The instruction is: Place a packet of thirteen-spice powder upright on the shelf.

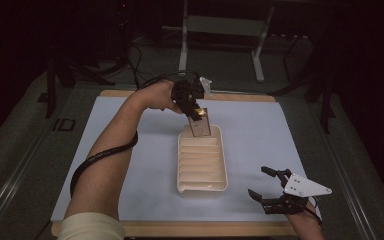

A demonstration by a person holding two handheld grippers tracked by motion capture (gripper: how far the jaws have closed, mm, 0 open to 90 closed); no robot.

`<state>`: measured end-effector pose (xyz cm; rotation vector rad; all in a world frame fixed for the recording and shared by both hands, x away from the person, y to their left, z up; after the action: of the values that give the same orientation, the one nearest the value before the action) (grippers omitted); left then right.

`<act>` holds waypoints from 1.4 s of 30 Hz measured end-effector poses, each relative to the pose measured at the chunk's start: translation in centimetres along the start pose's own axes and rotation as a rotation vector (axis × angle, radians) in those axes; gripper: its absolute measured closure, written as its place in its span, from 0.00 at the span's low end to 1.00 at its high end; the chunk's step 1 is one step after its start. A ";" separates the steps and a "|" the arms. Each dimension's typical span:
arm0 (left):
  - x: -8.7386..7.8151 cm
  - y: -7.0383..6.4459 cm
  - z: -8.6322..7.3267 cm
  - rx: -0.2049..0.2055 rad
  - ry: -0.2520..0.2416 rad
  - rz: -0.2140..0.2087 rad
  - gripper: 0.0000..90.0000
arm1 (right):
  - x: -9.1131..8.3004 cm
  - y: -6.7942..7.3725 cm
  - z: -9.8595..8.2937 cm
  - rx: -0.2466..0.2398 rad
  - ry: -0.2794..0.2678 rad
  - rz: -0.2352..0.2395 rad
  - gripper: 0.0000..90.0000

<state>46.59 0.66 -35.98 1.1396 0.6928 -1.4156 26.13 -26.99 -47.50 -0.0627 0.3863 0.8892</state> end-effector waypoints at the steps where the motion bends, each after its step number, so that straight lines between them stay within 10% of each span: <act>1: 0.2 0.2 -0.2 -0.005 -0.004 -0.002 0.76 | 0.0 0.0 -0.1 0.003 0.002 0.002 0.19; 42: 6.7 1.3 -1.1 0.022 0.127 -0.063 0.76 | 0.3 0.1 -0.4 0.011 0.012 0.022 0.20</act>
<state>48.78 -1.22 -42.24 1.2430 0.8103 -1.4154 26.10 -26.80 -47.95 -0.0542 0.4039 0.9091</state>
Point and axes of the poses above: each handheld gripper's, and its own axes: x roughly forward along the jaws, z roughly out of its top, y roughly to its left, the point moved 4 cm from there along x, roughly forward along the jaws, and after that the axes turned 14 degrees about x, right-handed, at the moved point
